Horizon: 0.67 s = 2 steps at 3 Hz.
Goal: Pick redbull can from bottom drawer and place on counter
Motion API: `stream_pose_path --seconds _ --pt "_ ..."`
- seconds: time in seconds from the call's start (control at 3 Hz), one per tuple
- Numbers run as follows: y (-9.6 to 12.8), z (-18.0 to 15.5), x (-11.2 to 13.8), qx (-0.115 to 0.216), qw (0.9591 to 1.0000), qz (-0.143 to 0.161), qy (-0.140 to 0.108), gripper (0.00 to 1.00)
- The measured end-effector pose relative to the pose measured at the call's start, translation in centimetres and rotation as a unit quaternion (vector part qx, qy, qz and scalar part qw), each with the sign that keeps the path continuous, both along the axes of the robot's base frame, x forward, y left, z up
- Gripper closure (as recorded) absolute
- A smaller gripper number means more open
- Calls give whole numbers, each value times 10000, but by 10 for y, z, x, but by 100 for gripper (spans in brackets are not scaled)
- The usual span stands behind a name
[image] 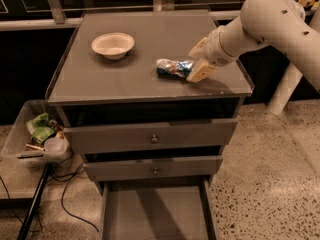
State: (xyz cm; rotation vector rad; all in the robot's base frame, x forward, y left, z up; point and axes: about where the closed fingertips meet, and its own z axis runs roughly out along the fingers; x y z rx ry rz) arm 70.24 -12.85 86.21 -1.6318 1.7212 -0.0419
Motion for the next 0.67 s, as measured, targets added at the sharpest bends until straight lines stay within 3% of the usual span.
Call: stream_pose_path --seconds 0.33,0.67 --pt "0 0 0 0 10000 1 1 0" --pt "0 0 0 0 10000 1 1 0"
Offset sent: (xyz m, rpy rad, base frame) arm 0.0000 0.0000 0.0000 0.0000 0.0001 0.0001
